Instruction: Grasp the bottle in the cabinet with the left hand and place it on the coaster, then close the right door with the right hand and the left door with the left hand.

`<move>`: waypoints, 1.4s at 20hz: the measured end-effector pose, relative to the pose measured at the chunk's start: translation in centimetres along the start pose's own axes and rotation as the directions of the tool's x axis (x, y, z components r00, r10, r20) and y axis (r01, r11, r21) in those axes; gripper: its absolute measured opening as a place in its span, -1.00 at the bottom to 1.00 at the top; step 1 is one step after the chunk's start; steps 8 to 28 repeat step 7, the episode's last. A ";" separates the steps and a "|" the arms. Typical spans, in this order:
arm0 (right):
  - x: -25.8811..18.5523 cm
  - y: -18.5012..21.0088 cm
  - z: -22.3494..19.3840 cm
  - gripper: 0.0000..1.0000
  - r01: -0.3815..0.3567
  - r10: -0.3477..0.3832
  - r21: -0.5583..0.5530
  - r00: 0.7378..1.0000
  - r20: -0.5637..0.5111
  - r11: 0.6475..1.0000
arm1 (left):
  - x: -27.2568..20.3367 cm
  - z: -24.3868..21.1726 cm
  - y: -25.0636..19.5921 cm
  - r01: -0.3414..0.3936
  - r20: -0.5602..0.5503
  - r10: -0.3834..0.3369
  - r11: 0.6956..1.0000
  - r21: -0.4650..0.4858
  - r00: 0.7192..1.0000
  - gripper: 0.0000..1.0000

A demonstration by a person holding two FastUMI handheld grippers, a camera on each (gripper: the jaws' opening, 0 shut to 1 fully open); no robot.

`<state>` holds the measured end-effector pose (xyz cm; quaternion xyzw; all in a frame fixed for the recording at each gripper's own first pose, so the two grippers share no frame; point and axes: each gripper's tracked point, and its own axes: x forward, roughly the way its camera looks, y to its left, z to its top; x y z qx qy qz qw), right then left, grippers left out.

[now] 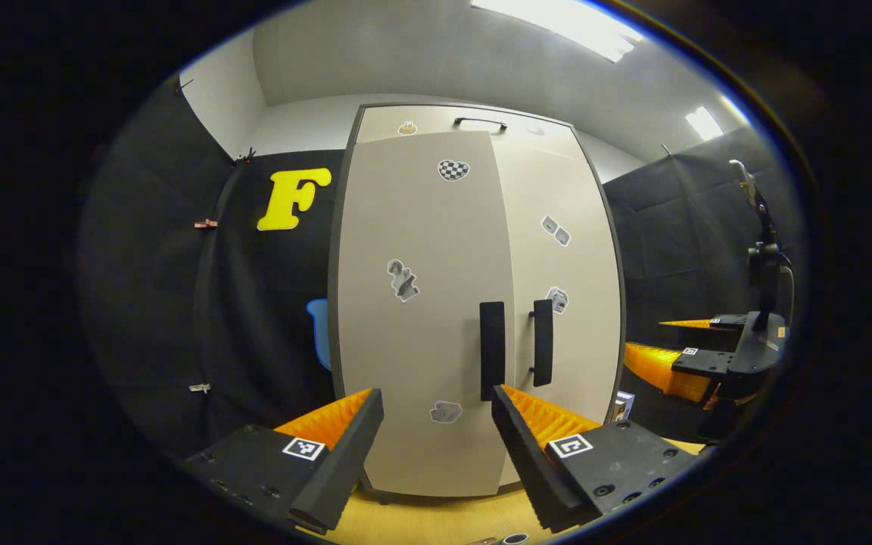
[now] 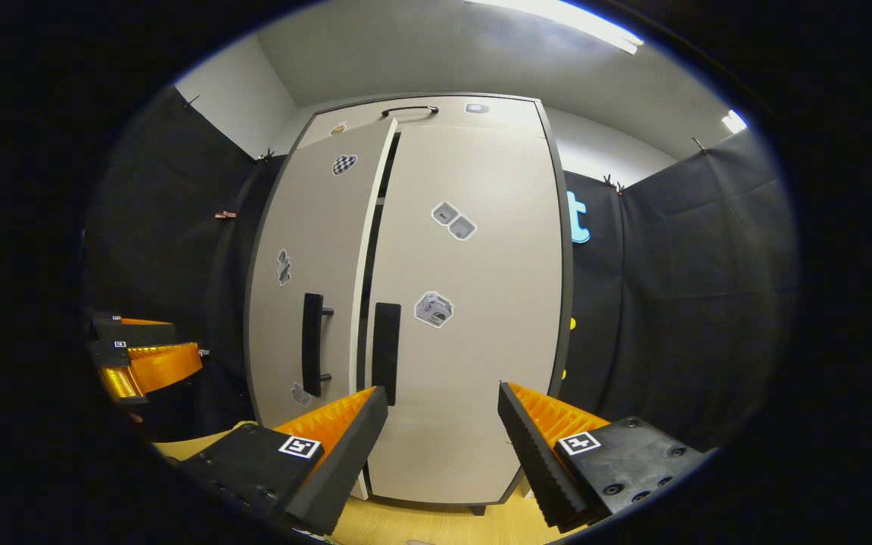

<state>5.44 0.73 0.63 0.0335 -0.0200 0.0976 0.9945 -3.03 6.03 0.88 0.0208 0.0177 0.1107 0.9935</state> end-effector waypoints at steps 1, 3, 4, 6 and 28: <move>0.2 0.6 0.0 0.95 -0.018 0.018 0.003 1.000 0.002 1.000 | -0.2 -0.1 0.3 -0.012 -0.001 0.012 1.000 -0.004 1.000 0.83; 0.5 1.8 0.0 0.94 -0.050 0.050 0.003 0.999 0.002 0.999 | -0.6 -0.2 1.2 -0.040 -0.008 0.040 0.999 -0.013 0.999 0.83; 0.6 2.3 0.1 0.95 -0.061 0.061 0.001 0.998 0.006 0.998 | -0.6 -0.2 1.6 -0.053 -0.012 0.053 0.998 -0.020 0.999 0.83; 0.7 2.9 0.3 0.95 -0.075 0.075 -0.006 0.997 0.015 0.997 | -0.9 -0.4 2.1 -0.071 -0.018 0.070 0.997 -0.026 0.997 0.83; 0.7 3.1 0.4 0.95 -0.079 0.079 -0.008 0.997 0.019 0.997 | -1.0 -0.4 2.3 -0.078 -0.018 0.078 0.997 -0.025 0.997 0.83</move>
